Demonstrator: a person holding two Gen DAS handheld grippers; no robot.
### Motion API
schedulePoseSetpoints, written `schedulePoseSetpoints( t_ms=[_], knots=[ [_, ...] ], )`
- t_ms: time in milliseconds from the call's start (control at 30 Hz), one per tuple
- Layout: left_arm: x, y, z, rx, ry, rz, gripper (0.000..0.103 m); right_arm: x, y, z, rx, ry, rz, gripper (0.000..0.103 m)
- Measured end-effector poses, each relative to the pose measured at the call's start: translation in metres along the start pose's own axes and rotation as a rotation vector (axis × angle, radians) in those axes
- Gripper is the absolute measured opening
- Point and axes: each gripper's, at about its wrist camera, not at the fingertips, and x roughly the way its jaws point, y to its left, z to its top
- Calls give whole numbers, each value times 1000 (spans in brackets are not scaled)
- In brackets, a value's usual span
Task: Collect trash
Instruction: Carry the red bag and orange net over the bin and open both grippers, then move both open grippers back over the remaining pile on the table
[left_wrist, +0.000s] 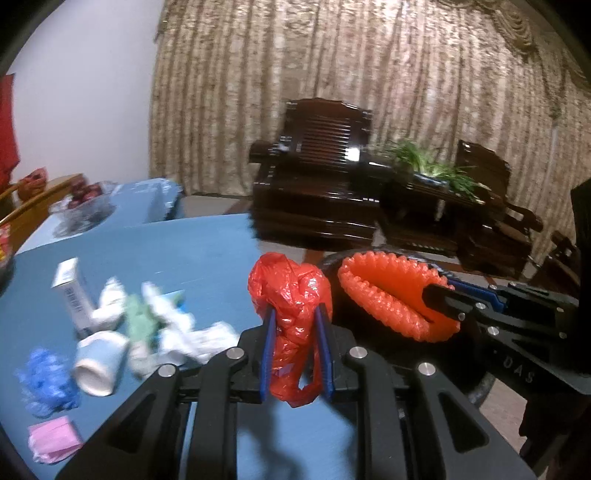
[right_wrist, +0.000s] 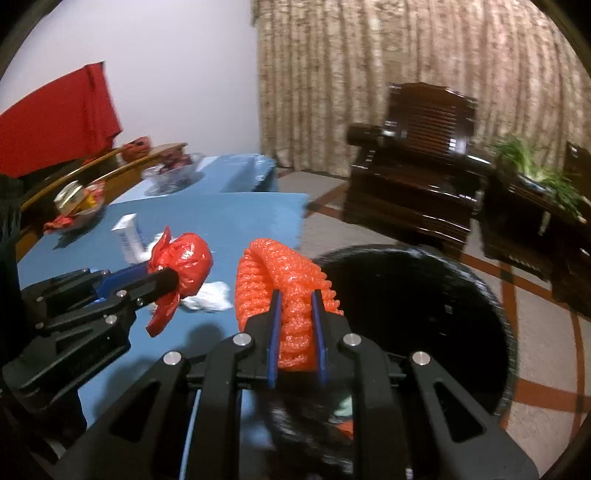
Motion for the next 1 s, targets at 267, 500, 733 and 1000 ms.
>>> schedulePoseSetpoints(
  t_ms=[267,500,733,1000],
  knots=[
    [37,-50,10,57,31,-73,21,-4,-58,-19,63,12,-98,15],
    [65,-75,12,59,83,-145,46,4,-82,-35,79,50,-158,31],
    [59,-67,10,40,70,-127,64,-4,-83,-43,92,18,-212,86],
    [14,-25,5,32,2,-10,79,-14,-54,-28,81,-46,-138,97]
  ],
)
